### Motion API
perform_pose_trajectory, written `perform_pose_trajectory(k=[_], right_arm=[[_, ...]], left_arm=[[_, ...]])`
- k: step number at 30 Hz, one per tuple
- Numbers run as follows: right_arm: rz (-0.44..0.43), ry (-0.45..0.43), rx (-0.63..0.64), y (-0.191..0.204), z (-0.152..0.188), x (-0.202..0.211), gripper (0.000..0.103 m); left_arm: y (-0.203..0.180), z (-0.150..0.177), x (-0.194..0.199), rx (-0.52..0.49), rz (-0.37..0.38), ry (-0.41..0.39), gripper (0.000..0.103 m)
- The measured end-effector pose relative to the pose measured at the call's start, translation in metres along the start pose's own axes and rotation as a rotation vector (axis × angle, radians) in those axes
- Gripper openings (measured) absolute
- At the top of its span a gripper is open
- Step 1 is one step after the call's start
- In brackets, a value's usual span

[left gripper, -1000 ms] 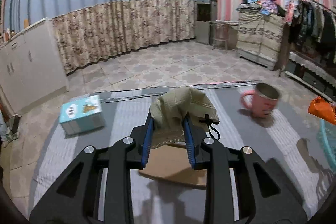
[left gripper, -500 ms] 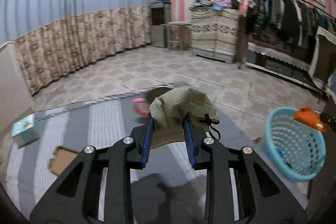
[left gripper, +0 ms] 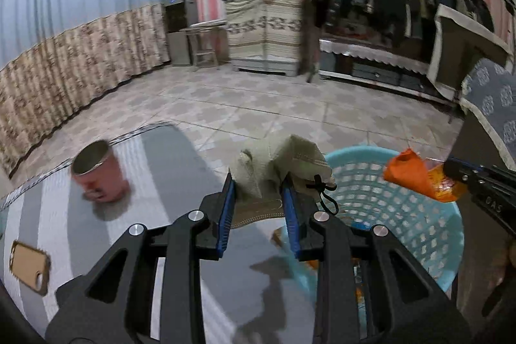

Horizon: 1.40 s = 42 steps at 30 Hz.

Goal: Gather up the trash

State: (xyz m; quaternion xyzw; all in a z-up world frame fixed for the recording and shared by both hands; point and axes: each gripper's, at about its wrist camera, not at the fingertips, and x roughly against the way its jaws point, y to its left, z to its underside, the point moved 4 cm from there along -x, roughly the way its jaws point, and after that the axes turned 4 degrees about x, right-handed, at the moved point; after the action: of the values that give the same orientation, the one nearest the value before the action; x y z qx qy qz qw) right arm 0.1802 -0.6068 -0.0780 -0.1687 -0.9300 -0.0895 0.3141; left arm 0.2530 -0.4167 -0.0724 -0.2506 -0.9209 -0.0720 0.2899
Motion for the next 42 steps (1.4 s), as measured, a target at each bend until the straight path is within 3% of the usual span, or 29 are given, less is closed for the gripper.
perform_pose_trajectory(k=[5, 11, 13, 18, 25, 31, 33, 34, 35, 37, 38, 42], right_arm=[[0.002, 0.008, 0.008, -0.005, 0.002, -0.004, 0.006], [0.011, 0.005, -0.016, -0.01, 0.004, -0.003, 0.006], [0.008, 0.002, -0.029, -0.014, 0.004, -0.003, 0.006], [0.005, 0.005, -0.029, -0.013, 0.006, -0.004, 0.006], [-0.013, 0.008, 0.018, 0.007, 0.003, -0.012, 0.006], [-0.007, 0.044, 0.02, 0.019, 0.005, -0.029, 0.009], [0.004, 0.069, 0.022, 0.021, 0.01, -0.035, 0.031], [0.01, 0.068, 0.019, 0.02, 0.011, -0.036, 0.052], [0.018, 0.068, 0.018, 0.019, 0.011, -0.038, 0.06], [0.027, 0.079, 0.019, 0.019, 0.012, -0.04, 0.064], [0.035, 0.083, 0.018, 0.02, 0.013, -0.041, 0.072], [0.071, 0.064, 0.026, 0.021, 0.013, -0.036, 0.088]], left_arm=[[-0.034, 0.001, -0.018, -0.041, 0.028, 0.014, 0.032], [-0.045, 0.0, -0.023, -0.049, 0.047, 0.029, 0.059], [-0.042, -0.003, -0.021, -0.048, 0.031, 0.02, 0.071], [-0.022, -0.007, -0.008, -0.007, -0.018, -0.011, 0.087], [0.023, -0.009, 0.02, 0.076, -0.072, -0.053, 0.097], [0.068, -0.003, 0.056, 0.151, -0.098, -0.094, 0.097], [0.082, 0.0, 0.069, 0.166, -0.112, -0.109, 0.097], [0.089, 0.003, 0.077, 0.168, -0.129, -0.117, 0.097], [0.099, 0.006, 0.087, 0.168, -0.153, -0.125, 0.097], [0.111, 0.011, 0.101, 0.171, -0.182, -0.134, 0.097], [0.12, 0.014, 0.112, 0.176, -0.2, -0.142, 0.098], [0.145, 0.025, 0.152, 0.202, -0.241, -0.176, 0.098]])
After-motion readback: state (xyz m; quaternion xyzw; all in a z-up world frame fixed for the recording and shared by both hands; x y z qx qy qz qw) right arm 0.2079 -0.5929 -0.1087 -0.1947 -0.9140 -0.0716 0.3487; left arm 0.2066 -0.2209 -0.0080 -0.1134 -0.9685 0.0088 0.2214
